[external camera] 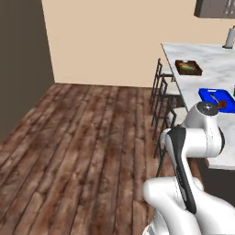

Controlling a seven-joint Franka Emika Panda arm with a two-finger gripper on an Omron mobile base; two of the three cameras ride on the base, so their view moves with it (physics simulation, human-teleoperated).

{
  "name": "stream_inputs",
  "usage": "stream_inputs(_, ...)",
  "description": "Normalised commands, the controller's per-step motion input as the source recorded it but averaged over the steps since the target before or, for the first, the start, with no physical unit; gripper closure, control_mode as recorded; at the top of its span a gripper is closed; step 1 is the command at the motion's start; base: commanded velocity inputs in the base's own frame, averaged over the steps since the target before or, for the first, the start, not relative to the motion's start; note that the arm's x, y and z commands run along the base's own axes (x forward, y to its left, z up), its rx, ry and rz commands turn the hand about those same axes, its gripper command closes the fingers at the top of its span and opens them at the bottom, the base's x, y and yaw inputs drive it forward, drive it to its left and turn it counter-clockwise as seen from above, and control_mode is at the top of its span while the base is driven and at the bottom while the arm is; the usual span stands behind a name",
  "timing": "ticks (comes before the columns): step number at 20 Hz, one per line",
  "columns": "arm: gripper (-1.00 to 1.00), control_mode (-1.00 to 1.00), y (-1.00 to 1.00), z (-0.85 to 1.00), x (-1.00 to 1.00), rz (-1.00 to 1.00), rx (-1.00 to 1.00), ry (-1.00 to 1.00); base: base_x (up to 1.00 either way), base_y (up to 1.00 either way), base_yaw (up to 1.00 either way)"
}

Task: Gather the carrot and cucumber from the fridge and place them on a tray on the dining counter. Then gather the chicken drumsticks from the fridge and place them on the other tray.

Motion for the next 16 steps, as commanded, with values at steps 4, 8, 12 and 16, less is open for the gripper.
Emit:
stream_inputs(4, 1.0, 1.0, 0.0, 0.0, 0.0, 0.0, 0.0, 0.0, 0.56, 0.34, -0.33)
stream_inputs(8, 1.0, 1.0, 0.0, 0.0, 0.0, 0.0, 0.0, 0.0, 0.55, 0.36, -0.33)
stream_inputs(12, 1.0, 1.0, 0.0, 0.0, 0.0, 0.0, 0.0, 0.0, 0.53, 0.4, -0.33)
stream_inputs(16, 1.0, 1.0, 0.0, 0.0, 0.0, 0.0, 0.0, 0.0, 0.5, 0.43, -0.33)
